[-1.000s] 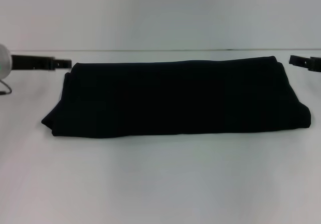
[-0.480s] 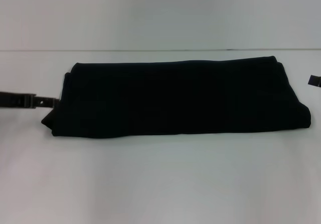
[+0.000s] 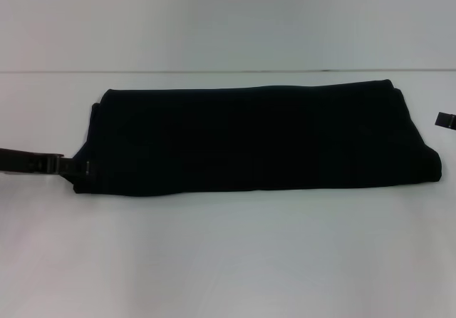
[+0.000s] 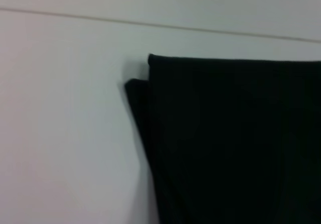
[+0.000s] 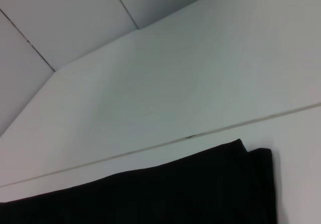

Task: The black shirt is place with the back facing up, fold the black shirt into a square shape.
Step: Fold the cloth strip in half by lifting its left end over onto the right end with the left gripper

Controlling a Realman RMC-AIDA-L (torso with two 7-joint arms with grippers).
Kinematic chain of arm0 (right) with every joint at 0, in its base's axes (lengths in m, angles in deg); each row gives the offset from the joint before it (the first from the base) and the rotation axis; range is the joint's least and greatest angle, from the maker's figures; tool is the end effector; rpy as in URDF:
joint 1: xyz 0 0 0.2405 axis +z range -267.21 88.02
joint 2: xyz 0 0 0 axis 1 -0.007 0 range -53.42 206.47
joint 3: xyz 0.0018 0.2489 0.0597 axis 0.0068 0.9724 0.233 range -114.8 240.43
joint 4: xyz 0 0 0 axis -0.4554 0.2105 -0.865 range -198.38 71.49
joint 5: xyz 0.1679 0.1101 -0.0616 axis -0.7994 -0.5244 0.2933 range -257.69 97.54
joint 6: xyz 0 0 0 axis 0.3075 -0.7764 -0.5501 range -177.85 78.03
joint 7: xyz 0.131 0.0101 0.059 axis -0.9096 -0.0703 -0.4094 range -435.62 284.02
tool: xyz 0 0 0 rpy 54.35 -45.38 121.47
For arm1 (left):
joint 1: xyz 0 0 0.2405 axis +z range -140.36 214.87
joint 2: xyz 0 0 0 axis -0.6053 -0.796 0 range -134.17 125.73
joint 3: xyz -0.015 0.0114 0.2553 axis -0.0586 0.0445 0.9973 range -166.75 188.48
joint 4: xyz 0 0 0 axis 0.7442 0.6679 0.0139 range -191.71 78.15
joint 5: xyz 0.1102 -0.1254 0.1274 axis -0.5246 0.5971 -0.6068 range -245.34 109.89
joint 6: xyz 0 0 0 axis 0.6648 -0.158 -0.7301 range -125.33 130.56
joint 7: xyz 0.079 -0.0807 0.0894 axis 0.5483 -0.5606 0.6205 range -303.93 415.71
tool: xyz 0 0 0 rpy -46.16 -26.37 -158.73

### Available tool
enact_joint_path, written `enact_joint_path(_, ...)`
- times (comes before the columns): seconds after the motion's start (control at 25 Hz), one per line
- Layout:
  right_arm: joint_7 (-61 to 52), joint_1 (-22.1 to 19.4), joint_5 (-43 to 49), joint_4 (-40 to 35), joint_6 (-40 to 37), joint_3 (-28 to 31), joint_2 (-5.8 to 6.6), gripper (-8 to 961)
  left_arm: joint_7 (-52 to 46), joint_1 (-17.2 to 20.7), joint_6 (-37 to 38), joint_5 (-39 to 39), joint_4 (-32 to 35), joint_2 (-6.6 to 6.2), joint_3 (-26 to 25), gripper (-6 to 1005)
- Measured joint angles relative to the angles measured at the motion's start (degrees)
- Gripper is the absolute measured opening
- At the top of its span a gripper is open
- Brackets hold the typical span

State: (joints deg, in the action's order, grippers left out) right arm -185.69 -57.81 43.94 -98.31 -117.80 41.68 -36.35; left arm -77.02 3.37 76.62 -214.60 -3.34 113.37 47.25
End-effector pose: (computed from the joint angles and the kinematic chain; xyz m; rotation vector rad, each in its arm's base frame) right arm 0.3469 0.3743 0.0806 -1.9604 1.3769 0.6341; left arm -0.3123 0.3771 0.0640 -2.1118 -1.4542 -0.1048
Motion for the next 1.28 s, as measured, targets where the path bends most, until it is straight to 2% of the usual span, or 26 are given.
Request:
enact_joint_path(0.44, 0.09, -0.06, 0.01, 0.13, 0.36, -0.20, 0.03, 688, 0.49, -0.50, -1.15, 0.00, -1.49, 0.24, 1.30, 889)
enact_joint_path(0.8, 0.13, -0.06, 0.09, 0.71, 0.78, -0.23, 0.12, 689, 0.54, -0.35, -1.25, 0.01, 0.12, 0.24, 1.12, 887)
enact_joint_path(1.28, 0.21, -0.06, 0.08, 0.85, 1.52, -0.23, 0.10, 683, 1.11, -0.68, -1.66, -0.27, -2.58, 0.45, 1.31, 888)
